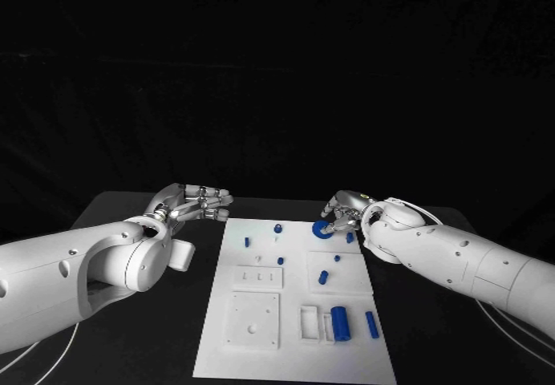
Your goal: Assemble the parts on the task board
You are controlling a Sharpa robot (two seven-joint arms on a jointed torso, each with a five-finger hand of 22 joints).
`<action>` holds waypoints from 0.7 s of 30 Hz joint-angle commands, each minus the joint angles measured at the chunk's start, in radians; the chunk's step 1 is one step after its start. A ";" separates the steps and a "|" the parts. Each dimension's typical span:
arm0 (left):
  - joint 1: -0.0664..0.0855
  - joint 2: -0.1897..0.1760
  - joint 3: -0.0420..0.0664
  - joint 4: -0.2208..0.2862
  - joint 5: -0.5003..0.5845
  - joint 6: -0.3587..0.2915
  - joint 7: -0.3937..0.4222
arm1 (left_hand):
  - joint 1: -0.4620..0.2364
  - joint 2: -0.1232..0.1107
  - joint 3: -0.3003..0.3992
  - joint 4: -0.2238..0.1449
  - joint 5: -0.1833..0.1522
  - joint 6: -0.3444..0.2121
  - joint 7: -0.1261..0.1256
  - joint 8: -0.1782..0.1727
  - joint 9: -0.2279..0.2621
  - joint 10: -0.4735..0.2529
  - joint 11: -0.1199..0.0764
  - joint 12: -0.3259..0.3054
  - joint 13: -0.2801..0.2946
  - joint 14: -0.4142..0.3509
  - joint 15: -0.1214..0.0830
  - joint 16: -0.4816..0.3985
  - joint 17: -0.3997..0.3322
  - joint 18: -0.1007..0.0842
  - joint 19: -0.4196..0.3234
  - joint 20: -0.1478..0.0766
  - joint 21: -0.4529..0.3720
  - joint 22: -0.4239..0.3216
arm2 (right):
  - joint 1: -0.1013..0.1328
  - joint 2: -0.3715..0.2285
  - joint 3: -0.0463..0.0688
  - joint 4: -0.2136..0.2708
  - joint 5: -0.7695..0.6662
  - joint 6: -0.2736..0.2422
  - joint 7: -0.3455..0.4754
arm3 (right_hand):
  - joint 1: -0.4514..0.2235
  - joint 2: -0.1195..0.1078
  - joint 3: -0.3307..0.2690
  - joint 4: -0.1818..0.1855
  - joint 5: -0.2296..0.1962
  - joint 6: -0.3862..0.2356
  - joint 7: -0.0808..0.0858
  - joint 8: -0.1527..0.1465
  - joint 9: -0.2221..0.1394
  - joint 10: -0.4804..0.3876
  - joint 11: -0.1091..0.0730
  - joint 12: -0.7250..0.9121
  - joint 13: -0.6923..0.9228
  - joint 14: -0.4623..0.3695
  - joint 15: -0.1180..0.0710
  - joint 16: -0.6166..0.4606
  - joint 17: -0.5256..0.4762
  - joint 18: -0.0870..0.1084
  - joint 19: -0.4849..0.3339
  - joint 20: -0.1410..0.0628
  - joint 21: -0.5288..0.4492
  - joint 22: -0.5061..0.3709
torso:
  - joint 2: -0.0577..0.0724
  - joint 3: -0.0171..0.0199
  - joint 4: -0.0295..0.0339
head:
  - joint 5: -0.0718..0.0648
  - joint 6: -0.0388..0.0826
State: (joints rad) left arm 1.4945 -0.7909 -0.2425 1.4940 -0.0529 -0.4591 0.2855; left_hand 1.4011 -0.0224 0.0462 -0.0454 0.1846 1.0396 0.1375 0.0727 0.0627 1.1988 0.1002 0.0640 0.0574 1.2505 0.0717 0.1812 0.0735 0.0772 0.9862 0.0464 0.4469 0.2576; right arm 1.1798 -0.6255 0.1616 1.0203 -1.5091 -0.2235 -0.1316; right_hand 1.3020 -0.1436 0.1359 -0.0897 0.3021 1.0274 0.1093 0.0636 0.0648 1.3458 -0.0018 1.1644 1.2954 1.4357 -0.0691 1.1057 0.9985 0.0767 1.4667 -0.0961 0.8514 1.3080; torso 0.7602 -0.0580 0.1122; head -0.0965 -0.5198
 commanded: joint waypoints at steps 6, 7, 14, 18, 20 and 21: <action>0.001 0.000 0.001 0.004 -0.006 0.015 0.007 | -0.003 0.006 -0.005 -0.003 -0.003 -0.009 0.001 -0.006 0.001 -0.002 0.000 -0.003 0.001 -0.006 -0.003 -0.004 -0.001 -0.006 0.004 0.004 -0.002 -0.001 | -0.005 0.011 0.000 -0.024 -0.008 0.033 0.005 | 0.000 0.008 0.011 -0.003 -0.001 0.005 0.000 -0.001 -0.001 0.009 0.003 0.010 0.004 0.008 0.000 0.008 0.007 0.013 0.054 0.006 0.010 0.102 | 0.001 0.0008 -0.0020 | 0.001 -0.007; 0.001 0.001 0.001 0.004 -0.006 0.015 0.007 | -0.003 0.006 -0.005 -0.003 -0.003 -0.009 0.001 -0.006 0.001 -0.002 0.000 -0.003 0.001 -0.006 -0.003 -0.004 -0.001 -0.006 0.004 0.004 -0.002 -0.001 | -0.005 0.011 0.000 -0.026 -0.009 0.033 0.005 | -0.002 0.006 0.016 -0.005 -0.001 0.005 0.000 -0.001 -0.001 0.009 0.003 0.011 0.005 0.008 0.000 0.009 0.009 0.012 0.054 0.006 0.012 0.103 | 0.001 0.0010 -0.0020 | 0.001 -0.007; 0.001 0.001 0.001 0.003 -0.006 0.016 0.005 | -0.003 0.006 -0.005 -0.003 -0.003 -0.009 0.001 -0.006 0.001 -0.002 0.000 -0.003 0.001 -0.006 -0.003 -0.004 -0.001 -0.006 0.004 0.004 -0.002 -0.001 | -0.005 0.012 -0.001 -0.036 -0.012 0.040 0.007 | -0.005 0.010 0.026 -0.007 0.014 0.011 0.000 -0.001 -0.001 0.011 0.003 0.014 0.007 0.008 0.000 0.010 0.012 0.010 0.054 0.006 0.016 0.104 | 0.000 0.0010 -0.0025 | -0.001 -0.007; 0.001 0.002 0.001 0.003 -0.006 0.017 0.002 | -0.006 0.007 -0.006 -0.001 -0.003 -0.009 0.001 -0.005 0.001 -0.004 0.001 -0.003 0.001 -0.007 -0.002 -0.004 -0.001 -0.006 0.003 0.004 -0.001 -0.002 | -0.006 0.018 -0.002 -0.042 -0.010 0.046 0.010 | -0.013 0.013 0.037 -0.011 0.038 0.016 -0.001 -0.002 -0.001 0.012 0.002 0.016 0.009 0.009 -0.001 0.012 0.014 0.009 0.054 0.005 0.018 0.105 | 0.000 0.0011 -0.0017 | -0.001 -0.006; 0.001 0.002 0.001 0.003 -0.006 0.018 0.001 | -0.006 0.007 -0.006 -0.001 -0.003 -0.009 0.001 -0.005 0.001 -0.004 0.001 -0.003 0.001 -0.007 -0.002 -0.004 -0.001 -0.006 0.003 0.004 -0.001 -0.002 | -0.007 0.021 -0.003 -0.044 -0.009 0.050 0.011 | -0.016 0.013 0.040 -0.013 0.041 0.017 -0.002 -0.002 -0.002 0.013 0.001 0.017 0.010 0.009 -0.001 0.013 0.016 0.009 0.054 0.005 0.020 0.105 | 0.000 0.0016 -0.0012 | 0.000 -0.006; 0.001 0.002 0.001 0.003 -0.006 0.018 0.001 | -0.006 0.007 -0.006 -0.001 -0.003 -0.009 0.001 -0.005 0.001 -0.004 0.001 -0.003 0.001 -0.007 -0.002 -0.004 -0.001 -0.006 0.003 0.004 -0.001 -0.002 | -0.007 0.023 -0.003 -0.046 -0.009 0.050 0.012 | -0.016 0.013 0.040 -0.013 0.041 0.017 -0.002 -0.002 -0.002 0.013 0.001 0.017 0.010 0.009 -0.001 0.013 0.016 0.009 0.054 0.005 0.020 0.105 | 0.000 0.0016 -0.0009 | 0.000 -0.007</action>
State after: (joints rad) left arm 1.4945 -0.7910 -0.2424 1.4947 -0.0542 -0.4572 0.2836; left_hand 1.3975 -0.0189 0.0462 -0.0454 0.1846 1.0396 0.1375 0.0727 0.0628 1.1988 0.1002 0.0640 0.0574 1.2505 0.0717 0.1812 0.0736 0.0772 0.9862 0.0465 0.4470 0.2565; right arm 1.1736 -0.6050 0.1591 0.9760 -1.5106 -0.1972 -0.1315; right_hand 1.2907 -0.1323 0.1706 -0.1024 0.3371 1.0383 0.1078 0.0635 0.0648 1.3528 -0.0019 1.1768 1.3045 1.4358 -0.0693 1.1151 1.0137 0.0765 1.4667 -0.0962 0.8671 1.3078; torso 0.7605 -0.0567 0.1102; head -0.0973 -0.5255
